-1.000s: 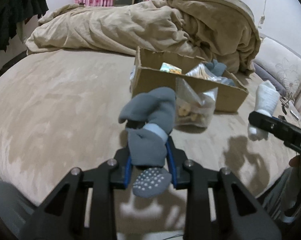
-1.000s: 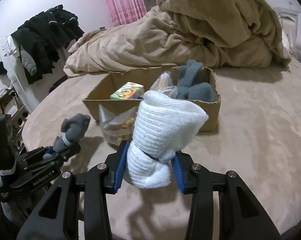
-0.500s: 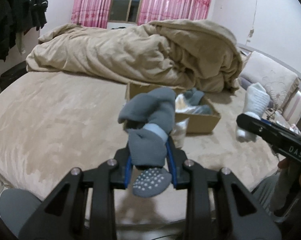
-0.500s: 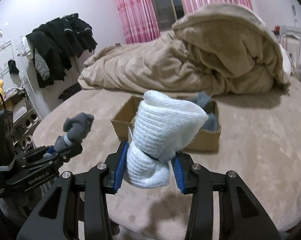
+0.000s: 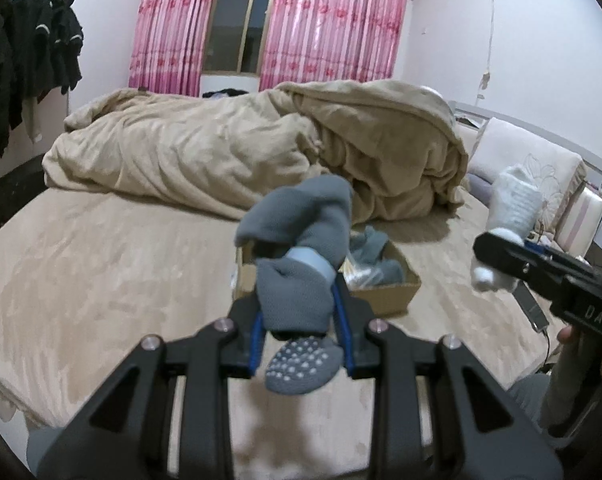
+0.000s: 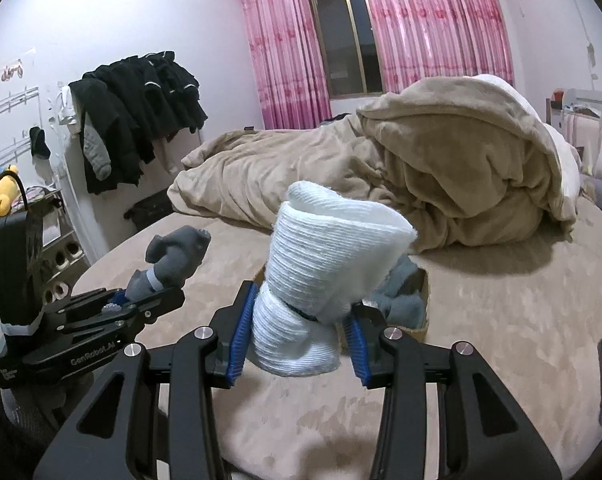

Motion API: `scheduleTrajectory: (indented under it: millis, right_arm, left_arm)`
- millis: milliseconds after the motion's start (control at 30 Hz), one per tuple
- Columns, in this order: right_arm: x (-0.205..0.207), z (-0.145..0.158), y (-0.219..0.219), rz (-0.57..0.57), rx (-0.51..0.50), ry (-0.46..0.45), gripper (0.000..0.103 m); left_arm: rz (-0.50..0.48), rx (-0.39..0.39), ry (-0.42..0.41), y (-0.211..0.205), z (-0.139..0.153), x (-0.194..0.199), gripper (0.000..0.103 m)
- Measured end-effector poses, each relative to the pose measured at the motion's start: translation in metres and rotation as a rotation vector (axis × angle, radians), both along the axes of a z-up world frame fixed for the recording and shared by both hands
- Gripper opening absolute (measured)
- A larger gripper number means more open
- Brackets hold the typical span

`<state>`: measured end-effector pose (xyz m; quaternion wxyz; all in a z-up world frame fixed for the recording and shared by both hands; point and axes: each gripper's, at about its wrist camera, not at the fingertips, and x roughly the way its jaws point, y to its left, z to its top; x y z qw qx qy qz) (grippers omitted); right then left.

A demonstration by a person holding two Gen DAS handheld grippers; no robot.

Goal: Organize objects
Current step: 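Lift both socks and carry them toward the cardboard box, then lower both socks into the cardboard box and open both tools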

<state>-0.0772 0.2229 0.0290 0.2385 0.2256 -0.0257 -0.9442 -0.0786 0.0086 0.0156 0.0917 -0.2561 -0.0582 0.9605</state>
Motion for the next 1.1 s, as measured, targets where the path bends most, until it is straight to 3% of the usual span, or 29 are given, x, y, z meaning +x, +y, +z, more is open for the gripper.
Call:
scheduleTrajectory:
  millis: [367, 567, 900, 1100]
  right_arm:
    - [-0.054, -0.014, -0.001, -0.035, -0.014, -0.032, 0.044]
    - [-0.089, -0.042, -0.004, -0.047, 0.006, -0.092, 0.044]
    - [-0.151, -0.118, 0.001, -0.101, 0.044, -0.251, 0.044]
    - [-0.159, -0.136, 0.000, -0.107, 0.082, -0.254, 0.044]
  left_arm:
    - [-0.008, -0.001, 0.012, 0.007, 0.002, -0.052, 0.030]
    - [-0.011, -0.008, -0.074, 0.011, -0.030, -0.097, 0.030]
    - [-0.020, -0.025, -0.179, 0.027, -0.093, -0.147, 0.030]
    - [-0.025, -0.048, -0.190, 0.040, -0.111, -0.159, 0.030]
